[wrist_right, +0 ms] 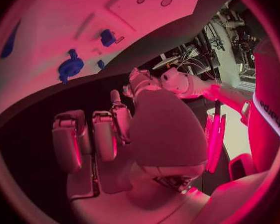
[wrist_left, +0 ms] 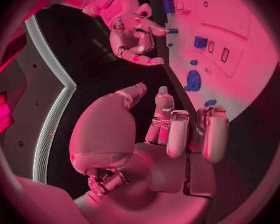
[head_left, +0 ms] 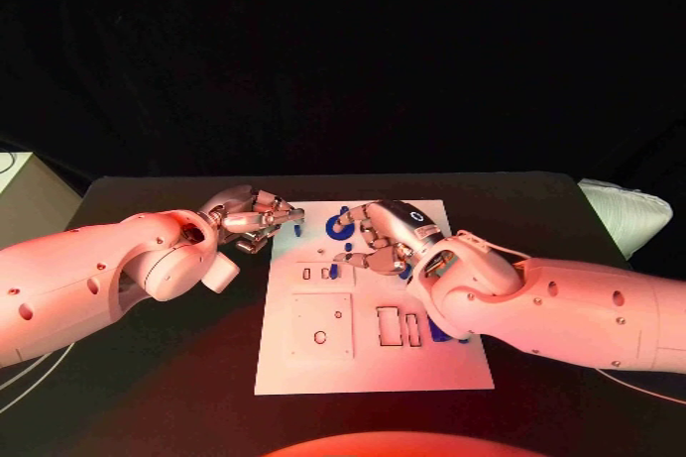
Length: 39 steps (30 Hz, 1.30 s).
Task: Assemble the parts on the task board
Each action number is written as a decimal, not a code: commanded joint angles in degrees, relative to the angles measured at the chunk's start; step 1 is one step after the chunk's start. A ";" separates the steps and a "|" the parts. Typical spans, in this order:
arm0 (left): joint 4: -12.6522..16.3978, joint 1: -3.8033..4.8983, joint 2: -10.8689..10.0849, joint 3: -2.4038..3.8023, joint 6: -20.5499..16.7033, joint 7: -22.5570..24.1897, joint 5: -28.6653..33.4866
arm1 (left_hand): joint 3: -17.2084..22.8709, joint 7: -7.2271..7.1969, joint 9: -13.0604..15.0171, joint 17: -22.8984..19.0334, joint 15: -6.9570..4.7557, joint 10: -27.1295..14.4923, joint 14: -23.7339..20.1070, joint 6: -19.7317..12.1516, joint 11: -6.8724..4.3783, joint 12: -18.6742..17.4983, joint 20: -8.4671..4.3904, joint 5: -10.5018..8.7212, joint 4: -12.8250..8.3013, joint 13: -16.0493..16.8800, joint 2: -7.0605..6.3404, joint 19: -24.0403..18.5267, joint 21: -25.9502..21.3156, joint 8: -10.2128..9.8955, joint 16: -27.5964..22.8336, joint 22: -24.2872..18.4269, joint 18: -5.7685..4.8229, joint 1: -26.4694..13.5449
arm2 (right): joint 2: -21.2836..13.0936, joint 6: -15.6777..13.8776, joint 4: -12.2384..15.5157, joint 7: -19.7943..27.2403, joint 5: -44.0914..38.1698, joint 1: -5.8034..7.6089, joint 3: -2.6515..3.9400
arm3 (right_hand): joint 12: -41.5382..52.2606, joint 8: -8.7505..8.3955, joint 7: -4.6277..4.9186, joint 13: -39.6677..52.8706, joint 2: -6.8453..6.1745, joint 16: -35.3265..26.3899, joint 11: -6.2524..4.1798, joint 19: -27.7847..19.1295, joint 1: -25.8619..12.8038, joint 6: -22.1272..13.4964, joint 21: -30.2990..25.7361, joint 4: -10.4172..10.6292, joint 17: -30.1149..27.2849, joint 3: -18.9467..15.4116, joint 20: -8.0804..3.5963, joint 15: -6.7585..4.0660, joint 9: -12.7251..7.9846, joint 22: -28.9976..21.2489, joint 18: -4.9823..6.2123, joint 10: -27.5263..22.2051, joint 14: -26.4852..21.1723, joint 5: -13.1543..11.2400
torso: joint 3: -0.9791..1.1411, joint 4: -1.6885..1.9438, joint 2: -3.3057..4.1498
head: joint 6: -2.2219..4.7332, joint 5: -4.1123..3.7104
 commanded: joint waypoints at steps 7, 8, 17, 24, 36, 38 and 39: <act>-2.05 1.56 4.06 0.08 11.27 -22.19 -14.59 | 0.63 -0.59 2.32 15.09 -0.69 0.06 5.96 -0.80 -0.36 1.52 -0.71 -0.12 0.80 1.57 1.59 1.85 0.31 1.71 0.18 8.11 -0.54 0.45 | -6.27 5.79 -2.87 6.78 18.00 4.79 0.16 | 0.70 0.68 -0.06 5.53 0.51 0.45 -0.06 5.88 2.03 0.98 -0.24 -0.32 10.45 1.60 0.34 0.42 0.14 14.61 -0.21 0.56 4.80 3.93 | 0.24 -0.31 -1.81 | -0.54 0.83; -2.17 1.67 4.34 0.08 11.80 -22.72 -15.13 | 0.63 -0.59 2.32 15.09 -0.69 0.06 5.96 -0.80 -0.36 1.52 -0.71 -0.12 0.80 1.57 1.59 1.85 0.31 1.71 0.18 8.11 -0.54 0.45 | -6.46 5.88 -3.19 6.76 18.46 4.97 0.17 | 0.70 0.68 -0.06 5.53 0.51 0.45 -0.06 5.88 2.03 0.98 -0.24 -0.32 10.45 1.60 0.34 0.42 0.14 14.61 -0.21 0.56 4.80 3.93 | 0.23 -0.31 -1.81 | -0.54 0.83; -4.85 2.94 9.90 0.10 19.36 -31.00 -25.53 | 0.67 -0.45 3.51 15.09 -0.59 -0.52 5.96 -1.71 -0.23 1.54 -0.63 -0.13 1.94 1.51 1.94 1.62 0.14 2.28 0.18 7.75 -0.47 -0.30 | -8.00 8.14 -8.21 5.32 23.27 6.94 0.56 | 0.41 0.68 -0.03 5.30 0.43 0.27 -0.05 5.54 2.03 0.90 -1.02 -0.27 10.13 1.68 0.34 0.43 0.12 14.13 -0.02 0.32 4.71 3.97 | 0.46 -0.27 -2.02 | -0.83 1.60; -6.46 3.72 13.79 0.10 20.19 -34.81 -27.94 | -0.08 -0.67 5.97 15.09 -0.63 -0.57 5.96 -2.05 -0.32 2.29 -0.59 -0.16 3.72 2.19 1.21 1.63 0.11 4.00 0.18 7.78 -0.47 -1.75 | -8.01 8.77 -9.42 4.81 24.22 7.43 0.63 | 0.36 0.68 -0.02 5.25 0.46 0.26 -0.04 5.54 2.02 0.87 -1.02 -0.24 10.11 1.73 0.34 0.43 0.12 14.13 -0.02 0.27 4.71 4.02 | 0.61 -0.30 -1.92 | -0.92 1.59; -8.69 4.17 18.00 -0.30 20.66 -36.41 -29.19 | -0.93 -0.98 9.11 15.09 -0.87 -0.64 5.96 -2.71 -0.58 2.69 -0.84 -0.23 5.43 2.51 0.79 1.76 0.18 5.96 0.18 8.00 -0.51 -2.75 | -7.62 9.20 -9.80 4.21 24.10 7.57 0.64 | 0.27 0.65 0.01 5.18 0.49 0.25 -0.02 5.48 1.98 0.77 -1.17 -0.17 10.10 1.79 0.34 0.44 0.09 14.04 0.02 0.19 4.70 4.17 | 0.53 -0.38 -1.85 | -1.30 1.43; -8.97 4.18 18.45 -0.36 20.96 -36.44 -29.23 | -1.13 -1.00 9.54 15.09 -0.89 -0.64 5.96 -2.87 -0.60 2.75 -0.86 -0.24 5.78 2.56 0.74 1.77 0.18 6.16 0.18 8.02 -0.52 -2.98 | -7.52 9.30 -9.88 4.12 24.04 7.57 0.64 | 0.27 0.65 0.01 5.18 0.49 0.25 -0.02 5.48 1.98 0.77 -1.17 -0.17 10.10 1.79 0.34 0.44 0.09 14.04 0.02 0.19 4.70 4.17 | 0.52 -0.41 -1.85 | -1.40 1.30; -9.04 4.18 18.57 -0.38 21.11 -36.45 -29.23 | -1.13 -1.00 9.54 15.09 -0.89 -0.64 5.96 -2.87 -0.60 2.75 -0.86 -0.24 5.78 2.56 0.74 1.77 0.18 6.16 0.18 8.02 -0.52 -2.98 | -7.48 9.33 -9.90 4.09 24.02 7.58 0.64 | 0.27 0.65 0.01 5.18 0.49 0.25 -0.02 5.48 1.98 0.77 -1.17 -0.17 10.10 1.79 0.34 0.44 0.09 14.04 0.02 0.19 4.70 4.17 | 0.53 -0.41 -1.84 | -1.41 1.28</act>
